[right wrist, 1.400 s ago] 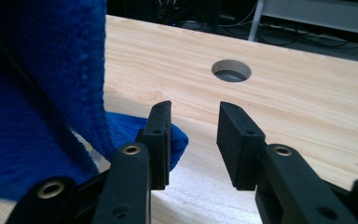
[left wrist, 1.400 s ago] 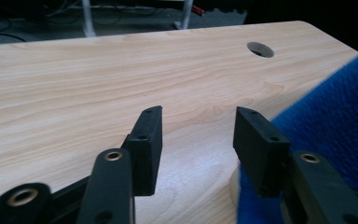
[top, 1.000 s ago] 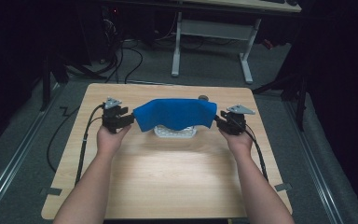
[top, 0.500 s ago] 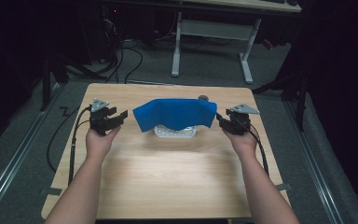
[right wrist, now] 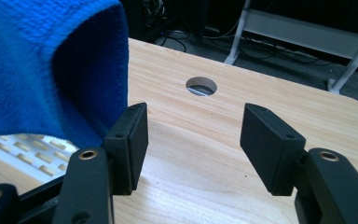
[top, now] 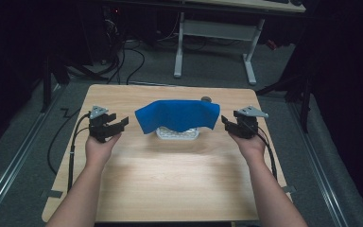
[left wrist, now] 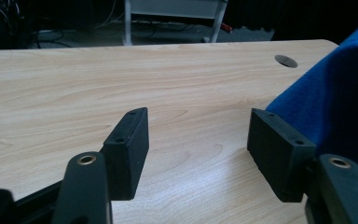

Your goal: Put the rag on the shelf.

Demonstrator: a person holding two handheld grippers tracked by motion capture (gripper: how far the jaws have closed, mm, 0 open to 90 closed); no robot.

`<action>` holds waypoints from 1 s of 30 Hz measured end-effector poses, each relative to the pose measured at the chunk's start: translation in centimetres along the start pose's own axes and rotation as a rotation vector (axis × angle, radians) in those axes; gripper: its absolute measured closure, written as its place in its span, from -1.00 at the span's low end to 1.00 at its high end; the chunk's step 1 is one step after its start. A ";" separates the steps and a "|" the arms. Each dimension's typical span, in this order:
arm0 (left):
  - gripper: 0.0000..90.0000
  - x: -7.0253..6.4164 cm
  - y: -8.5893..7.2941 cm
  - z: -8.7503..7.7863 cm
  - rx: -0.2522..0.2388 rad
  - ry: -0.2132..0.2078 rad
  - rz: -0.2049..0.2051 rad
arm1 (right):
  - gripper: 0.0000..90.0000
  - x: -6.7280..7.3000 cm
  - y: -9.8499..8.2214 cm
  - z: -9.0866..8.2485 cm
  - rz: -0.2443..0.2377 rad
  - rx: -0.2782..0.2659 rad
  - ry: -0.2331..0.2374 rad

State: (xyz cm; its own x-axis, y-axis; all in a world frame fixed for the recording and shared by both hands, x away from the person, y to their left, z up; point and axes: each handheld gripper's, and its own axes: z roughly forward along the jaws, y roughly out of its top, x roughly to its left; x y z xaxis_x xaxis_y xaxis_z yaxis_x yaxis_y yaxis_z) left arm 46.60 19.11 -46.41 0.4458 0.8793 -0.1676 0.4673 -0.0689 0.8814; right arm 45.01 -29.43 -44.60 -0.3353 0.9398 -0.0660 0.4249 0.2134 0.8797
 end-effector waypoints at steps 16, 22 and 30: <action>-0.32 -0.6 -2.1 -4.5 -0.014 -0.026 0.049 | -0.20 0.3 -1.8 -3.9 -0.049 -0.035 0.026; -0.39 -1.1 -3.9 -6.5 0.008 -0.054 0.062 | -0.28 1.4 -3.2 -5.7 -0.073 -0.018 0.023; -0.44 -2.1 -6.9 -8.2 0.040 -0.097 0.065 | -0.37 3.3 -5.6 -7.7 -0.075 -0.005 0.071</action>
State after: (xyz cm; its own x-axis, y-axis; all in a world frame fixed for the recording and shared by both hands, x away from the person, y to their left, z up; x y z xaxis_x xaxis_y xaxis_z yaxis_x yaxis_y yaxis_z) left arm 36.15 21.59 -48.50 0.5469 0.8229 -0.1539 0.4640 -0.1450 0.8739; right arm 35.06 -29.54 -46.08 -0.4247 0.9000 -0.0982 0.3925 0.2808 0.8758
